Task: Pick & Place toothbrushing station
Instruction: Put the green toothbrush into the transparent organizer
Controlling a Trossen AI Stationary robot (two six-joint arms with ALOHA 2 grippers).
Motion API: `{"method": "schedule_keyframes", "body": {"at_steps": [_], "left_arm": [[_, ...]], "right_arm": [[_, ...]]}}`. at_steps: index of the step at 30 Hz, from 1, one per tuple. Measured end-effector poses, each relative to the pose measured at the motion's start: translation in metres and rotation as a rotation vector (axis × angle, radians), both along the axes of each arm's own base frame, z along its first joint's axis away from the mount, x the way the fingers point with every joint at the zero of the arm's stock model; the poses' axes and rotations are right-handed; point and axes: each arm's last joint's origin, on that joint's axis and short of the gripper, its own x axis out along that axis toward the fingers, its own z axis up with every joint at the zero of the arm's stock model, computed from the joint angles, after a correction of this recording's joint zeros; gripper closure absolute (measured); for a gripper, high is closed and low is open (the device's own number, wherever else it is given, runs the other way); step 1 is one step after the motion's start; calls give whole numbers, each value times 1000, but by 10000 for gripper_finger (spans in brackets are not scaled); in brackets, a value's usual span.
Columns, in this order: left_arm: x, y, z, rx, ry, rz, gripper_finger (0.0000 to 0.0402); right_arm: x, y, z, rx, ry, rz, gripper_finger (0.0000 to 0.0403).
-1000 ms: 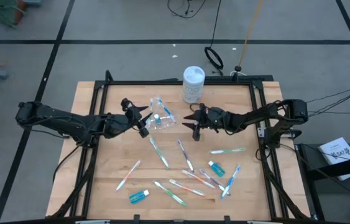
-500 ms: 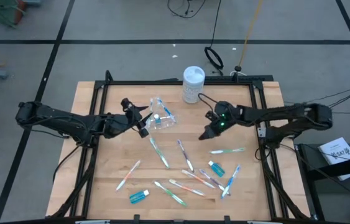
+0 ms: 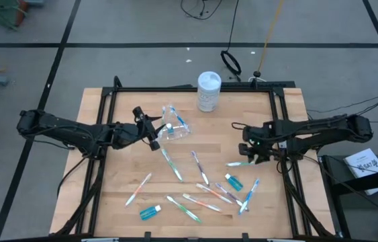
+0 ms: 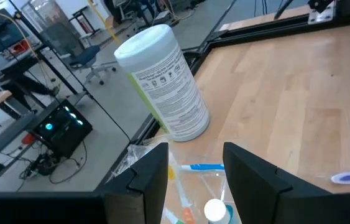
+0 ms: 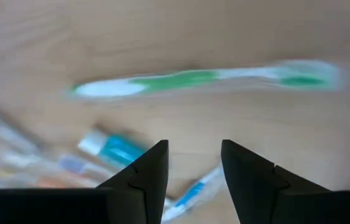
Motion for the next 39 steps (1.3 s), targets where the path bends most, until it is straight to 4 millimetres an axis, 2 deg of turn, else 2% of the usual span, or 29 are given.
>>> {"method": "schedule_keyframes", "body": {"at_steps": [4,7,14,19,22,30,35,39], "left_arm": [[0,0,0,-3,-1,3,240],[0,0,0,-1,1,4,240],[0,0,0,2,2,3,240],[0,0,0,2,2,3,240],[0,0,0,2,2,4,240],[0,0,0,3,3,4,240],[0,0,0,4,3,3,240],[0,0,1,24,9,-4,240]], "right_arm": [[-4,0,-11,24,44,-74,262],[-6,0,-27,39,21,-106,263],[-14,-6,-66,-20,-121,-186,268],[-21,-5,-84,-27,-198,-194,283],[-25,-5,-91,-67,-254,-142,307],[-22,-8,-90,-201,-329,-32,395],[-13,-10,-80,-302,-431,136,398],[7,-14,-55,-460,-595,328,401]]}}
